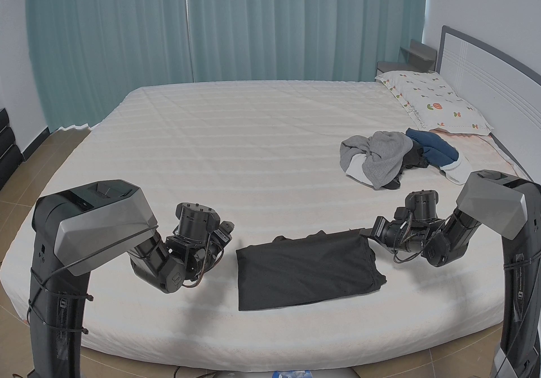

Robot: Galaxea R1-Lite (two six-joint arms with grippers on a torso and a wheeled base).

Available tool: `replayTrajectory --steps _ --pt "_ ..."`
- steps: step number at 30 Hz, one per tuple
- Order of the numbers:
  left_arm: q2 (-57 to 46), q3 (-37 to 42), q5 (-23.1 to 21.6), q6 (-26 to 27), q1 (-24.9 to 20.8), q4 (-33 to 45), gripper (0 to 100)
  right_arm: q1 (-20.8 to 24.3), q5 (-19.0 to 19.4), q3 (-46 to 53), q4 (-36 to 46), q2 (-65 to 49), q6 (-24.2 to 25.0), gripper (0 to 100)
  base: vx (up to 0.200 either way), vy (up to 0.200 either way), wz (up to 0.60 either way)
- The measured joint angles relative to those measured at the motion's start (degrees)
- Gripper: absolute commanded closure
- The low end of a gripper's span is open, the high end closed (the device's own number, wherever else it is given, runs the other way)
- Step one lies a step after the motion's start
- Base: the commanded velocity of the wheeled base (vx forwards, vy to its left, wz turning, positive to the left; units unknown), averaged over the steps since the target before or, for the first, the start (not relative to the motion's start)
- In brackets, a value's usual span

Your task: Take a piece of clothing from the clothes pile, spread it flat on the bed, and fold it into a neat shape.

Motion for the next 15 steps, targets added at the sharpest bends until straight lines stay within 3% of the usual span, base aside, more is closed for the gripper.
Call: replayTrajectory --steps 14,15 --pt "0.09 -0.89 -2.24 0.48 -1.65 -0.52 0 -1.77 -0.22 -0.02 -2.4 0.87 2.6 100 0.0 0.0 0.0" --pt "0.11 -0.91 -2.33 0.5 -1.82 -0.55 0 -1.88 -0.24 -0.09 -2.44 0.89 2.6 0 0.0 0.0 0.0"
